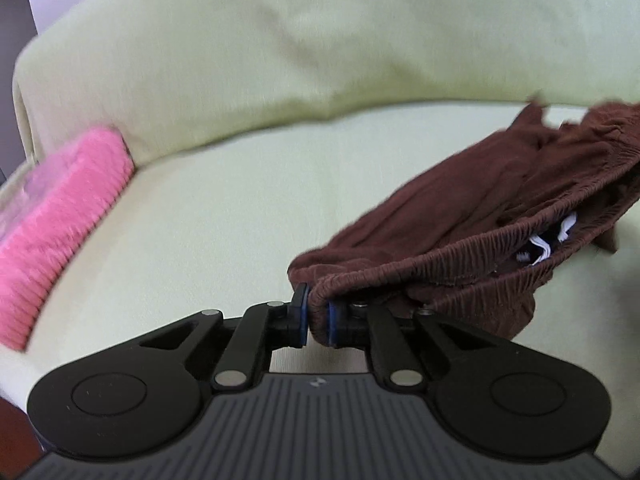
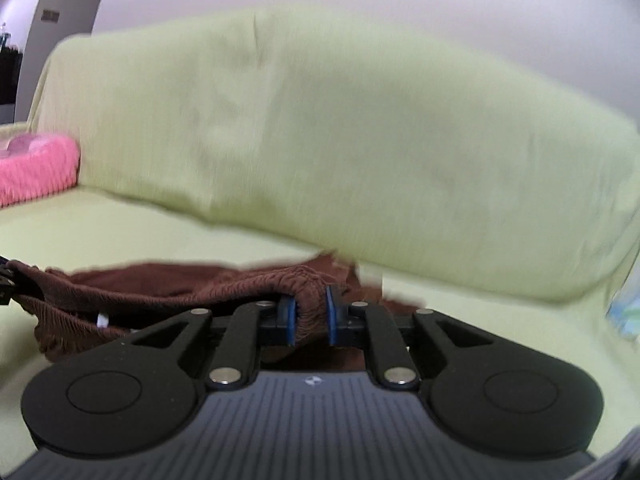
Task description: Fold clothes
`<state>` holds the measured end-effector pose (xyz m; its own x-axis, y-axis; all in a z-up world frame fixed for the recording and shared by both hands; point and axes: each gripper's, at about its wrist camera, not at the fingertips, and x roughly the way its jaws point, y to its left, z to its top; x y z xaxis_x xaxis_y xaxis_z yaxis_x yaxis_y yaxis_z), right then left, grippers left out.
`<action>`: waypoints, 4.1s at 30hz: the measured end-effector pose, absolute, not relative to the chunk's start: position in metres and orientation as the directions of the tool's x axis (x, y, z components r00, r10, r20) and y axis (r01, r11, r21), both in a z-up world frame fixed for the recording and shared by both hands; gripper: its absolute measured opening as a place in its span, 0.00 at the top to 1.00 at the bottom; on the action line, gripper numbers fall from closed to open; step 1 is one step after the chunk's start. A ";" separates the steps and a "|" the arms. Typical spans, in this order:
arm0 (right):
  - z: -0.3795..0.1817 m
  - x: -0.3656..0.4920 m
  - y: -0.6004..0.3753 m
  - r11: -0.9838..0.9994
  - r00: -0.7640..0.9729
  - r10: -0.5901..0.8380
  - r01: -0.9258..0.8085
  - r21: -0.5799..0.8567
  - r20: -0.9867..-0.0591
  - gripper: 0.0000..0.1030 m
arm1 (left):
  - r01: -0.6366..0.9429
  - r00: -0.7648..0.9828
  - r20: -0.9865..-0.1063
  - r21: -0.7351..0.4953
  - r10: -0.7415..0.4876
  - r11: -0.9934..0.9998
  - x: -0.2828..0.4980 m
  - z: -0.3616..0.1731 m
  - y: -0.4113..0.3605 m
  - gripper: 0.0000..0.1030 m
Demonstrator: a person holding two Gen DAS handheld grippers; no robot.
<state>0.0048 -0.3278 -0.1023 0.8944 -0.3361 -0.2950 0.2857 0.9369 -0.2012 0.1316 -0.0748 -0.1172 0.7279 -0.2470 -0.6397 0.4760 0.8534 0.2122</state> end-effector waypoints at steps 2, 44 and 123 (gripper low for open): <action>-0.082 -0.007 -0.324 0.921 0.903 -0.365 0.315 -0.229 -0.228 0.89 | 0.481 0.751 -0.605 0.228 -0.265 0.846 0.122 -0.096 -0.077 0.92; -0.086 -0.058 -0.374 0.813 0.786 -0.557 0.451 -0.369 -0.267 0.91 | 0.575 0.793 -0.546 0.528 -0.268 0.625 0.070 -0.107 -0.165 0.77; -0.166 -0.143 -0.553 0.856 0.748 -0.204 0.450 0.256 -0.632 0.98 | 0.969 0.198 -0.769 0.062 -0.608 0.237 -0.074 -0.173 -0.290 0.62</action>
<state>-0.1426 -0.5530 -0.1657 0.7476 -0.2036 -0.6322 0.4495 0.8558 0.2559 -0.0740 -0.2905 -0.1733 0.1978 -0.6081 -0.7689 0.9694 0.2375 0.0616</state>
